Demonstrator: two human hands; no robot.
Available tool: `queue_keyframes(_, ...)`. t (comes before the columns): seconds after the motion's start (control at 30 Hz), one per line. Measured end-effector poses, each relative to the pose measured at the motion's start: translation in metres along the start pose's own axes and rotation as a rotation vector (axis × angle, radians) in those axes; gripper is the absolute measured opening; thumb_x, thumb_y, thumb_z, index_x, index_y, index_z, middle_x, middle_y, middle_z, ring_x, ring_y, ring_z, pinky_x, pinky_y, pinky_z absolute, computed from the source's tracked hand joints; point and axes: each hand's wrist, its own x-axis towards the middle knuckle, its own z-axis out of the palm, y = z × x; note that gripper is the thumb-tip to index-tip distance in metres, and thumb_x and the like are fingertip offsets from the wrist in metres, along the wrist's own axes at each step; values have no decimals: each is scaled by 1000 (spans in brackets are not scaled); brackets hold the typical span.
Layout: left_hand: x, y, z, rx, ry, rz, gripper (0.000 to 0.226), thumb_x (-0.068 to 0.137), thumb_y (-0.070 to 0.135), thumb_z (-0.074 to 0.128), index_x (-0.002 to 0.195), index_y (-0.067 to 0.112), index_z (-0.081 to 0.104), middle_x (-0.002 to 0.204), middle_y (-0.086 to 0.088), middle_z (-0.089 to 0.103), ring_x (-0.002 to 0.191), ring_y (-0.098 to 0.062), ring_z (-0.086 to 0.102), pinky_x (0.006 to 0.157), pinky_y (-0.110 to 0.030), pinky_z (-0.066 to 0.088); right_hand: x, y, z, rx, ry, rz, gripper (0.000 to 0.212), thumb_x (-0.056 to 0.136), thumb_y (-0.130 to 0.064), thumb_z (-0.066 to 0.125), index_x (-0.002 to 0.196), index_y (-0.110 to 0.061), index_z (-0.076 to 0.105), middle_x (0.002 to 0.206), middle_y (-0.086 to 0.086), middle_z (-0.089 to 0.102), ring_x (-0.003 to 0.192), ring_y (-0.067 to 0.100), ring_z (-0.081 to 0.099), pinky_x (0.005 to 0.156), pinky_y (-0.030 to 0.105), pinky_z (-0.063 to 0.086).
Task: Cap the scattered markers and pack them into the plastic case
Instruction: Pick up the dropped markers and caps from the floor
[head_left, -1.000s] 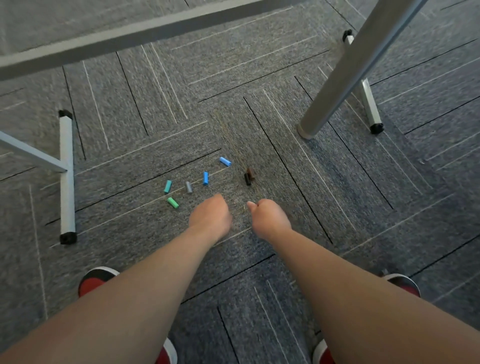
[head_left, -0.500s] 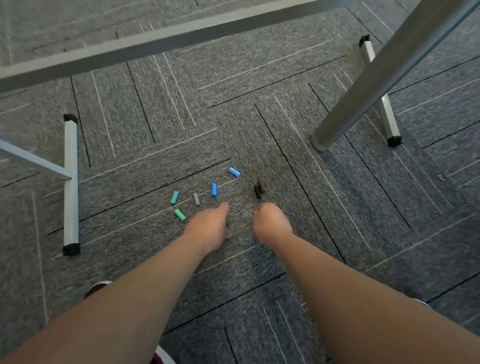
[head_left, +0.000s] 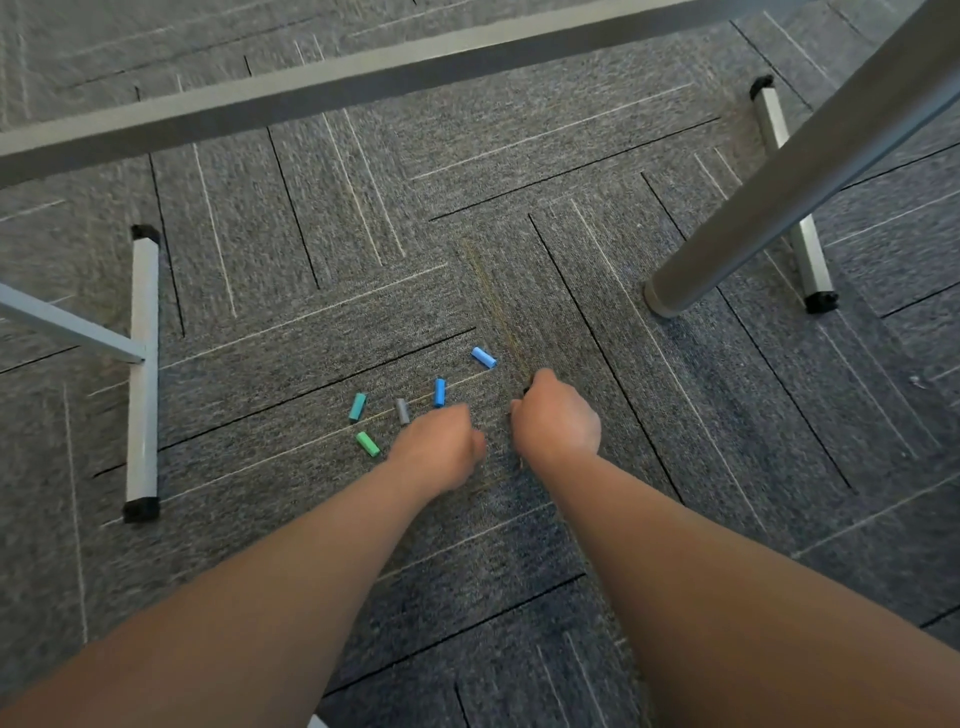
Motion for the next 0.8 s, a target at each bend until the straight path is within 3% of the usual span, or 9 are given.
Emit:
queue_keyframes(0.1,12,4,-11,-86,20,-42,18,98,29,43,91,13,48,76,-1,53,65,-14,48,80,-44,47,5,-3,0,-98,6,-17,22,100,-24,52,119,-14,48,101,5,67,85,25,66,59,35,48)
queue_keyframes(0.23,25,6,-21,-97,103,-77,27,98,30,41,74,18,45,74,-3,54,63,-19,47,56,-34,33,7,-6,2,-203,-29,-56,21,99,-15,49,119,-10,49,105,7,67,88,26,66,68,38,56)
queue_keyframes(0.37,32,9,-26,-169,153,-135,32,103,36,36,79,18,48,73,0,53,62,-16,47,54,-33,31,7,-10,5,-228,-43,-118,19,99,-14,46,116,-10,51,101,6,67,86,24,65,62,33,49)
queue_keyframes(0.53,37,19,-31,-248,109,-171,25,104,35,41,96,15,52,77,1,54,61,-14,45,56,-33,36,14,-6,-5,-79,15,-38,18,101,-30,40,109,-13,40,73,0,57,66,22,60,52,31,42)
queue_keyframes(0.7,39,24,-35,-273,93,-167,18,104,27,44,93,14,51,78,0,54,63,-13,46,54,-31,32,22,6,-17,-87,-33,-1,26,100,-22,39,123,-9,40,88,5,65,70,26,56,52,32,35)
queue_keyframes(0.8,46,22,-35,-261,123,-200,16,102,24,46,98,12,56,80,-1,55,64,-14,48,53,-31,33,23,5,-13,-113,-103,-52,24,102,-20,39,123,-9,41,101,8,66,77,27,55,60,36,41)
